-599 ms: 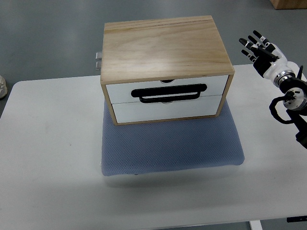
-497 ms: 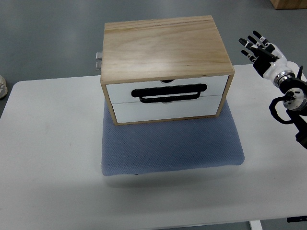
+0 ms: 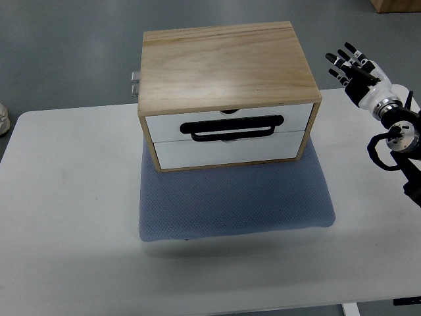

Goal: Open wood drawer with right hand

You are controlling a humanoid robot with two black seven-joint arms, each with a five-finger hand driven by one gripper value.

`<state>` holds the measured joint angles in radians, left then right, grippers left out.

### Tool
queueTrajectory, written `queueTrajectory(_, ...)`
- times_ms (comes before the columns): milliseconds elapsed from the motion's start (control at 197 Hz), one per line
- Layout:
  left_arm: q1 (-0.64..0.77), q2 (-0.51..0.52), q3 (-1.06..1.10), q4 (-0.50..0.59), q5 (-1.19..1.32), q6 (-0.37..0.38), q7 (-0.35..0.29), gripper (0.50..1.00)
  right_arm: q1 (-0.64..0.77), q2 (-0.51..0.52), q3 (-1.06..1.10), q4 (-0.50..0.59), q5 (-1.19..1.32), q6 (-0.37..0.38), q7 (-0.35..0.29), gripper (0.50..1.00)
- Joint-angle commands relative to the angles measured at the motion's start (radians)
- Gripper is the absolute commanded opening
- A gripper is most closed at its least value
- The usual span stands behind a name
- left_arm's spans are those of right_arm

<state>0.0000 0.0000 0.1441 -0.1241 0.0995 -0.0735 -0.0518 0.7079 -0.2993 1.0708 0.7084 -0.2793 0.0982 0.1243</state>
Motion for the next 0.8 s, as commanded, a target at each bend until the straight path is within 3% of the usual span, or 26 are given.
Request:
queueTrajectory(0, 0.000, 0.000, -0.001, 0.000, 0.000, 0.000, 0.001, 1.000, 0.005, 0.000, 0.001, 0.000, 0.000, 0.001, -0.002, 0.944)
queueTrajectory(797, 0.000, 0.000, -0.001, 0.000, 0.000, 0.000, 0.000, 1.000, 0.002, 0.008, 0.001, -0.001, 0.002, 0.008, 0.008, 0.944)
